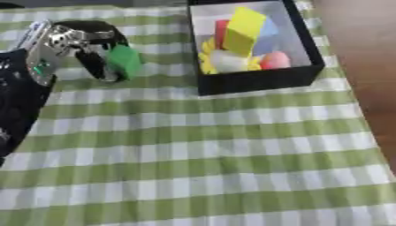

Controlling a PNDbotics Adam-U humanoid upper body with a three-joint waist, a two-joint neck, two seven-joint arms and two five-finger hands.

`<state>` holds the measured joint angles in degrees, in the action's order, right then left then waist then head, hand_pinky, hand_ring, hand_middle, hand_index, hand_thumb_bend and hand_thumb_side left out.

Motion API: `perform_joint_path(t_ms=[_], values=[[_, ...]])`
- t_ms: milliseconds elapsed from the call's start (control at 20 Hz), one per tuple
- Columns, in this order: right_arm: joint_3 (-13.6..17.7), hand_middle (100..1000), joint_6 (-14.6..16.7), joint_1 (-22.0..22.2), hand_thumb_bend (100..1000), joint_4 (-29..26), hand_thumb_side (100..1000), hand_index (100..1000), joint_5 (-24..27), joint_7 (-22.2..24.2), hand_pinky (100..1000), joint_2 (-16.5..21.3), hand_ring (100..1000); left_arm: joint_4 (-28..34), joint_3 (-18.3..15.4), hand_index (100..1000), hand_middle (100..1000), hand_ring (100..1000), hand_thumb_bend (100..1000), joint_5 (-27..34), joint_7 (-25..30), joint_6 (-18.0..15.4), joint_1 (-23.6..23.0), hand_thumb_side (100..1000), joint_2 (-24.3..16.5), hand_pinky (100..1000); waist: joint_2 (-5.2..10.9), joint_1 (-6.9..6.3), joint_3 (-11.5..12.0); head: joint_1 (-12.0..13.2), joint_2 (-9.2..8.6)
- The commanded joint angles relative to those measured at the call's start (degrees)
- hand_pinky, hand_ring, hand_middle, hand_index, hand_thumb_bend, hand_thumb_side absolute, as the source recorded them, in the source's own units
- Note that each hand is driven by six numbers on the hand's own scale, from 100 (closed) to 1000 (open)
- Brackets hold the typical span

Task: Pick up objects on the table and place them in the box.

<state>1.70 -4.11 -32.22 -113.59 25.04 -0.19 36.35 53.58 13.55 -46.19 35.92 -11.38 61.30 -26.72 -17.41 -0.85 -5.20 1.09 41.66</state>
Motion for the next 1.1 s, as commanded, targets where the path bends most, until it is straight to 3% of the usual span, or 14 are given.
perform_joint_path(t_ms=[50, 600, 1000, 1100], values=[[0.5, 587, -0.2, -0.4, 100, -1.0, 377, 771, 0.2, -0.1, 929, 1.3, 723, 3.7, -0.2, 612, 569, 656, 281, 0.5, -2.5, 0.5, 1.7, 100, -1.9, 718, 0.87, 0.70, 0.1, -0.2, -0.30], [0.6, 590, 0.0, 0.0, 100, -1.0, 346, 772, 0.6, -0.2, 928, 2.4, 724, 13.0, 0.9, 602, 563, 641, 305, 5.0, 1.4, 3.0, 3.0, 100, -4.7, 699, 3.14, -0.51, 0.8, -0.8, 0.65], [0.2, 592, 0.2, -1.2, 100, -1.0, 325, 772, 1.2, 0.3, 927, 2.7, 725, 15.6, 1.0, 601, 561, 638, 333, 5.2, -0.4, 5.2, 7.0, 100, -1.7, 696, 4.25, -0.82, 0.8, -0.4, 0.88], [-0.1, 593, 0.2, -2.0, 100, -1.0, 308, 772, 1.5, 0.4, 926, 2.6, 726, 16.7, -0.2, 590, 553, 629, 326, 5.5, -1.3, 5.1, 8.3, 100, -0.5, 685, 4.73, -0.99, -0.1, 0.7, 1.41]])
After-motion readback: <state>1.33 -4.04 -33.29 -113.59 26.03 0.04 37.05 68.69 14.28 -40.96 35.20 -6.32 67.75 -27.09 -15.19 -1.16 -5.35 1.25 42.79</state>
